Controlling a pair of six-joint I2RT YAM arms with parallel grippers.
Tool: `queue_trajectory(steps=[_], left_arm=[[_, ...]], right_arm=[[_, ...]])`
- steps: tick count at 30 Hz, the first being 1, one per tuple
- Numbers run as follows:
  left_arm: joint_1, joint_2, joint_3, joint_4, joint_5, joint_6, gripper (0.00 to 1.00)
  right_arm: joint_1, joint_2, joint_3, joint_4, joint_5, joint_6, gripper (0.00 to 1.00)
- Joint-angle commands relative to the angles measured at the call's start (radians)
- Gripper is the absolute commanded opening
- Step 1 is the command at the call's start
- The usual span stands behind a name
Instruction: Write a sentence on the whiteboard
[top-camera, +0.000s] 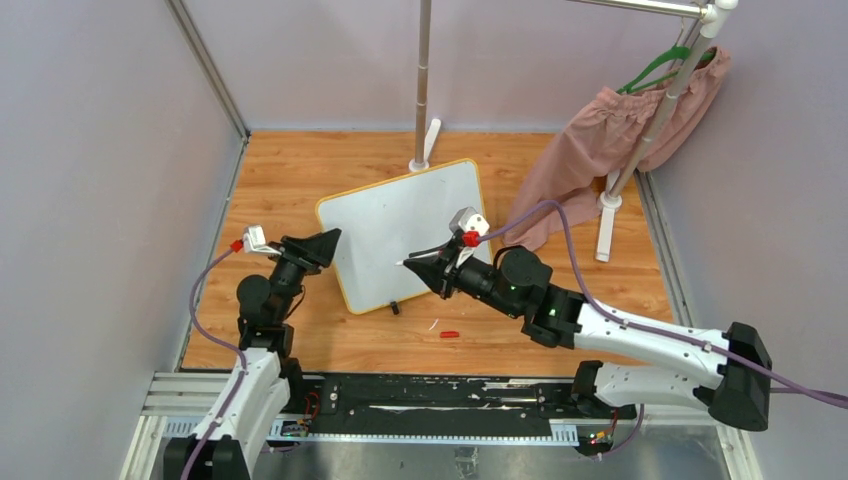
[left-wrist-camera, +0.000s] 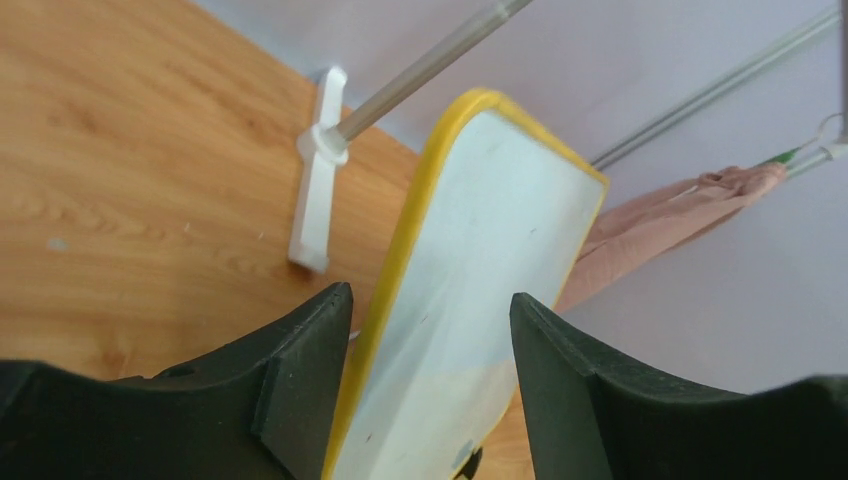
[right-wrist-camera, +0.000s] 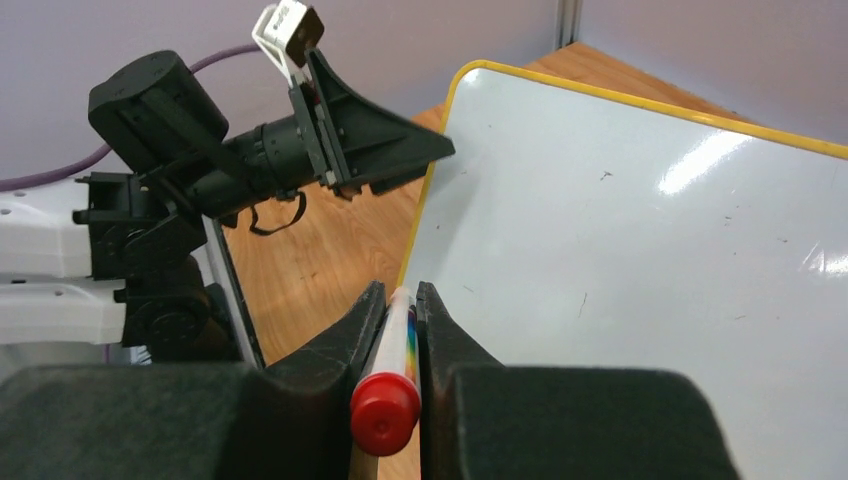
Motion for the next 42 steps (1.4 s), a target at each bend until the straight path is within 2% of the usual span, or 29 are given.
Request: queue_trajectory(steps=[1,7,15,31,37,42], left_arm=[[0.009,0.04,-0.063,-0.016,-0.036,-0.006,0.62],[0.009,0.122,-0.084,0.127,0.01,-0.026,0.6],[0.041,0.112,-0.099,0.145,0.005,-0.042,0.45],[0.041,0.111,-0.099,0.17,0.023,-0.058,0.21],[0.041,0.105,-0.099,0.166,0.017,-0.035,0.18],[0.041,0.091,-0.166,0.251,0.022,-0.003,0.15]], right_arm=[[-0.013,0.066,-0.004,0.177,0.065,-0.052,0.0],[-0.013,0.196,0.005,0.35,0.132,-0.127,0.0],[-0.01,0.399,0.038,0.593,0.153,-0.264,0.0],[-0.007,0.627,0.203,0.664,0.209,-0.424,0.0],[-0.007,0.677,0.232,0.675,0.203,-0.443,0.0],[-0.008,0.704,0.225,0.732,0.207,-0.448,0.0]])
